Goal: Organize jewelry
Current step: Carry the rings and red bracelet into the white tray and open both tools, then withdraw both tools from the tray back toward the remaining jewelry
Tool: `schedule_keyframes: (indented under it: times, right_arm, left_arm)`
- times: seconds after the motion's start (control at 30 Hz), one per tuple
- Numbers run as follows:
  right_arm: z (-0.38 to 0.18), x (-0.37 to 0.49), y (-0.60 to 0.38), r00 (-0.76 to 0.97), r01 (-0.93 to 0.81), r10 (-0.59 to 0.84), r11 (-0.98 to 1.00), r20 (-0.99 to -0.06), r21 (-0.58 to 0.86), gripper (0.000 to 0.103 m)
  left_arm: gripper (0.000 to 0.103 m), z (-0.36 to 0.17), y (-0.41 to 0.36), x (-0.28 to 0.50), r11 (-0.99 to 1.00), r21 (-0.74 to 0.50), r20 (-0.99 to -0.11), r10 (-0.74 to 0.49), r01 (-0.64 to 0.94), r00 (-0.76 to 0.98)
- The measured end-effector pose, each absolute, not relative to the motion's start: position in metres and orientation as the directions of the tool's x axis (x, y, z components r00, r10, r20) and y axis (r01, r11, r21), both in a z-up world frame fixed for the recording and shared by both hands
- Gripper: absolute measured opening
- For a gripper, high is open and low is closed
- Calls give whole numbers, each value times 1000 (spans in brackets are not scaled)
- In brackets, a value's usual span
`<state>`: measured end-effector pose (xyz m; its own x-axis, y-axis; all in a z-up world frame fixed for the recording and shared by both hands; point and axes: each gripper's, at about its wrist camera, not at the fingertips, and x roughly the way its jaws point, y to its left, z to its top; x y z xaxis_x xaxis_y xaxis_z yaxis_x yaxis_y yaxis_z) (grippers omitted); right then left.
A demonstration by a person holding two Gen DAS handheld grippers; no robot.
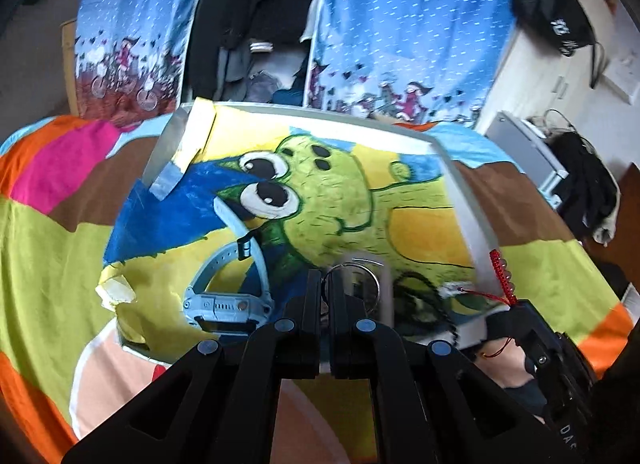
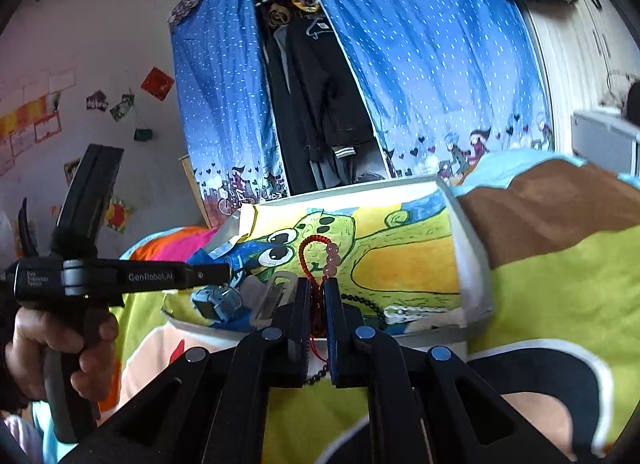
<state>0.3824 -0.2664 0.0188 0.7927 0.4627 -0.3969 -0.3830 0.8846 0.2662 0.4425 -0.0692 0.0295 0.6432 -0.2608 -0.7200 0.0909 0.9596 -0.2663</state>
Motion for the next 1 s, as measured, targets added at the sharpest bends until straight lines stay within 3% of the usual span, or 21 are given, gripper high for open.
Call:
schedule_keyframes:
  times: [0.33, 0.63, 0.7, 0.73, 0.87, 1.0]
  right_arm:
    - [-16, 404, -267, 786, -320, 440, 891, -434, 323, 7]
    - [-17, 398, -266, 799, -315, 405, 911, -444, 266, 12]
    - [-14, 394, -271, 801, -306, 401, 912, -444, 272, 12]
    - [-12, 391, -274, 804, -302, 397, 914, -442, 272, 16]
    - [0, 378, -287, 828, -276, 368, 924, -423, 265, 37]
    - [16, 368, -296, 844, -260, 346, 932, -410, 252, 54]
  left_arm:
    - [1, 10, -63, 461, 957, -279, -756, -268, 77, 597]
    - [4, 9, -71, 455, 970, -228, -765, -232, 84, 600]
    - [13, 10, -69, 451, 967, -244, -763, -239, 75, 601]
    - [25, 12, -68, 448, 966, -248, -759, -237, 67, 606]
    - [55, 24, -65, 433, 962, -266, -727, -239, 57, 644]
    - [58, 35, -66, 416, 962, -268, -709, -234, 52, 666]
